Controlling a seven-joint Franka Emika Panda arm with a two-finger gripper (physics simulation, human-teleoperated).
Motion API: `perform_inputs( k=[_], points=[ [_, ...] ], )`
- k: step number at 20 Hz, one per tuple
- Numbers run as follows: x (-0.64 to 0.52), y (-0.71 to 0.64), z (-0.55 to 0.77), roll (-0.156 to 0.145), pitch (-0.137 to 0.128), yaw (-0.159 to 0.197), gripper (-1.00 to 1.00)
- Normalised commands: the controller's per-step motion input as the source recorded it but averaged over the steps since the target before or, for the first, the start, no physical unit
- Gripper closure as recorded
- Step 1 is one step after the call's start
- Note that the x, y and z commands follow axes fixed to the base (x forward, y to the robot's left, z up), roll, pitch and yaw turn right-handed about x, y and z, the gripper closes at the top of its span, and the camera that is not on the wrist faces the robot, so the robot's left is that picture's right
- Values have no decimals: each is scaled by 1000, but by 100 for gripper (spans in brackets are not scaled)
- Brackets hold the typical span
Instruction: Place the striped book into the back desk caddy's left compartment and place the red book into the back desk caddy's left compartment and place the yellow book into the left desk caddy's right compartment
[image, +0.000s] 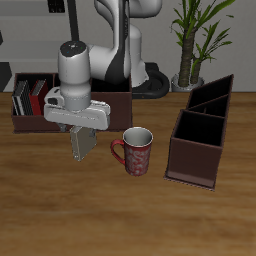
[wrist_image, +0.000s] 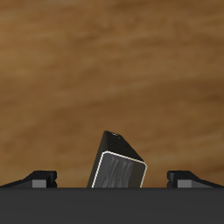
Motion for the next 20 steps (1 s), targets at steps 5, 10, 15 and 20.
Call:
perform_inputs(
  k=[5,10,15,20],
  points=[
    [-5,-38,-182,-12,19,-46,100],
    [10,2,-57,18,7,-42,100],
    [4,40,100,-3,-7,-18,100],
    [-59,96,481,-72,-42,25,100]
  ],
)
